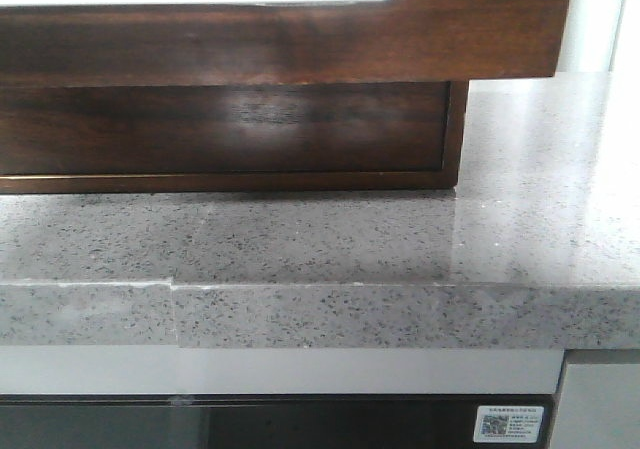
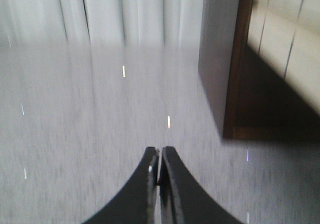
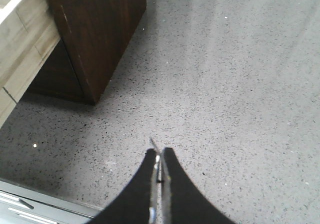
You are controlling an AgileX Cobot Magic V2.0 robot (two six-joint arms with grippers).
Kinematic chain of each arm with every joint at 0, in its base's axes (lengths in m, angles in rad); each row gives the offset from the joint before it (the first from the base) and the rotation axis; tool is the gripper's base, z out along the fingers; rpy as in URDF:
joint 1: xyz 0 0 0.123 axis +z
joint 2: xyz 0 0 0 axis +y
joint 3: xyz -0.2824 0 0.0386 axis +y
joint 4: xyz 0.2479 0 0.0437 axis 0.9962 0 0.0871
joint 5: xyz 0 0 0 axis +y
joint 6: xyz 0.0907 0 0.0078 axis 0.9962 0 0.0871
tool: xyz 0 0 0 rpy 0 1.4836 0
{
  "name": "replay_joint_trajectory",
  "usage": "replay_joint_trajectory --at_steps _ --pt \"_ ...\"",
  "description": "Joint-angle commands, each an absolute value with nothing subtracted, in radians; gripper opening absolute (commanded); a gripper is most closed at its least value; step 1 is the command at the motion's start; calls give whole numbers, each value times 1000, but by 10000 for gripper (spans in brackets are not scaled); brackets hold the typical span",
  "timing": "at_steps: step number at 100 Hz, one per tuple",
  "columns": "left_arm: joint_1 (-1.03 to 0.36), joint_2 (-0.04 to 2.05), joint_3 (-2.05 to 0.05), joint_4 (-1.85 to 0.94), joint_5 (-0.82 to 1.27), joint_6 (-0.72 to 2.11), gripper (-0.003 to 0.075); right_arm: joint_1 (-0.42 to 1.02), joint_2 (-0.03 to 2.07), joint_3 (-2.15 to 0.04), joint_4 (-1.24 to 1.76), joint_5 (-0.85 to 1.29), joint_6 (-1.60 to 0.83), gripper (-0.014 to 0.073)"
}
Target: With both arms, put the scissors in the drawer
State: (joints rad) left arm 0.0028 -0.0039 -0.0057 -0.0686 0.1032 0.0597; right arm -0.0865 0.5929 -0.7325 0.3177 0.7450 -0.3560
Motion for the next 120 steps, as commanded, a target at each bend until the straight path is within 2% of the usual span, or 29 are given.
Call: replay_joint_trajectory --at_steps 1,97,107,120 --pt "-8 -35 28 -66 -41 41 -20 -92 594 -756 333 681 -356 -69" --pt "-34 -35 31 -60 -65 41 -20 -92 573 -756 324 681 -356 -69" --pt "-34 -35 31 -60 -65 41 -20 -92 518 -728 312 634 -356 -69" --pt "-34 -35 31 -60 -65 41 -20 -93 395 -575 312 468 -356 -69"
